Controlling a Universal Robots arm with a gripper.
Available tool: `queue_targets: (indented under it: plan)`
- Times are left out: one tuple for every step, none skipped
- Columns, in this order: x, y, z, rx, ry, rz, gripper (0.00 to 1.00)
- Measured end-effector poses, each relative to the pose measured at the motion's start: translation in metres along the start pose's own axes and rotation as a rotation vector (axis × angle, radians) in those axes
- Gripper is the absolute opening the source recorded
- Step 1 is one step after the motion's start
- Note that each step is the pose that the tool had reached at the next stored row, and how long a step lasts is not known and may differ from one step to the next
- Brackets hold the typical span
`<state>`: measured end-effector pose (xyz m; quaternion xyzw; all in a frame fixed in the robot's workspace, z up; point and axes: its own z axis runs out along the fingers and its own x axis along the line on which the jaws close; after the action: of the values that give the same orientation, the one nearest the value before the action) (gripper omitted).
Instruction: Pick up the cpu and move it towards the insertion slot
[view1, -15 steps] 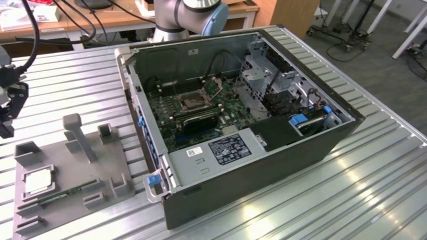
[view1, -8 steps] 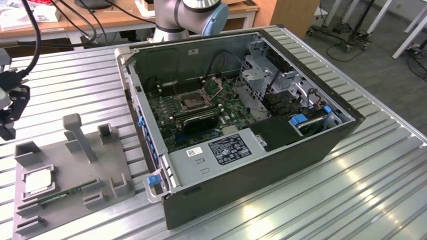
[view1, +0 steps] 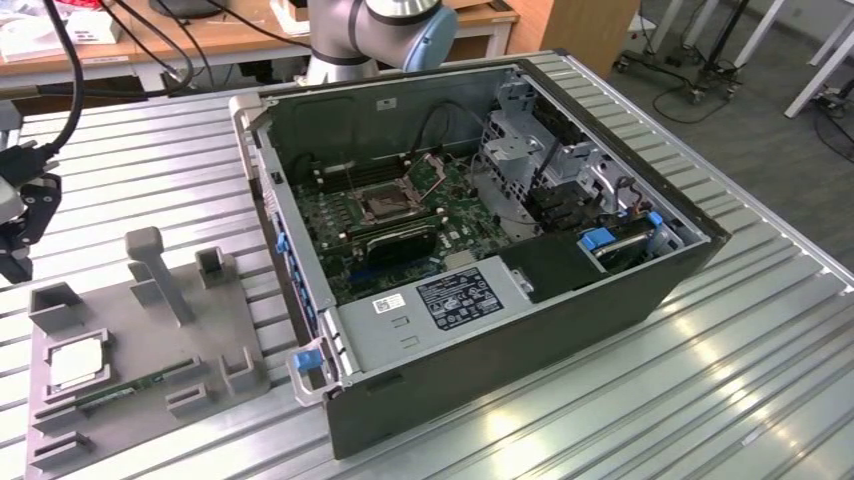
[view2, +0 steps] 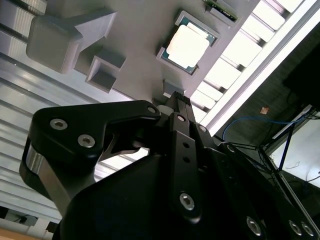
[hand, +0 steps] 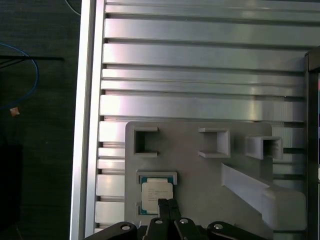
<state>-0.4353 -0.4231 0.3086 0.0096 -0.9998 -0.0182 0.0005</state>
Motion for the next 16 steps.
queue_targets:
  plan:
    - [0.0000,0.0000,0.0000,0.0000,0.0000,0.000,0.11]
    - [0.0000,0.0000,0.0001,-0.0001,-0.0001,0.000,0.11]
    - [0.0001,-0.0001,0.0001,-0.0001,-0.0002,0.000,0.11]
    - [0.0001,-0.0003,0.0001,0.0000,-0.0001,0.000,0.11]
    - [0.0000,-0.0006,0.0000,0.0000,-0.0001,0.000,0.11]
    - [0.0001,-0.0009,0.0000,0.0000,0.0000,0.000,0.11]
    - [0.0001,-0.0011,0.0000,0.0000,0.0000,0.000,0.11]
    - [0.0001,-0.0014,0.0000,0.0000,0.0000,0.000,0.11]
    - [0.0000,-0.0017,-0.0001,0.0000,0.0000,0.000,0.11]
    - [0.0000,-0.0019,-0.0001,0.0000,0.0000,0.000,0.11]
    - [0.0000,-0.0021,0.0001,-0.0001,-0.0002,0.000,0.11]
    - [0.0000,-0.0023,0.0003,-0.0001,-0.0003,0.000,0.11]
    - [0.0000,-0.0025,0.0005,-0.0001,-0.0002,0.000,0.11]
    - [0.0001,-0.0026,0.0007,0.0000,0.0000,0.000,0.11]
    - [0.0001,-0.0027,0.0009,0.0001,0.0001,0.000,0.11]
    - [0.0001,-0.0028,0.0012,0.0001,0.0001,0.000,0.11]
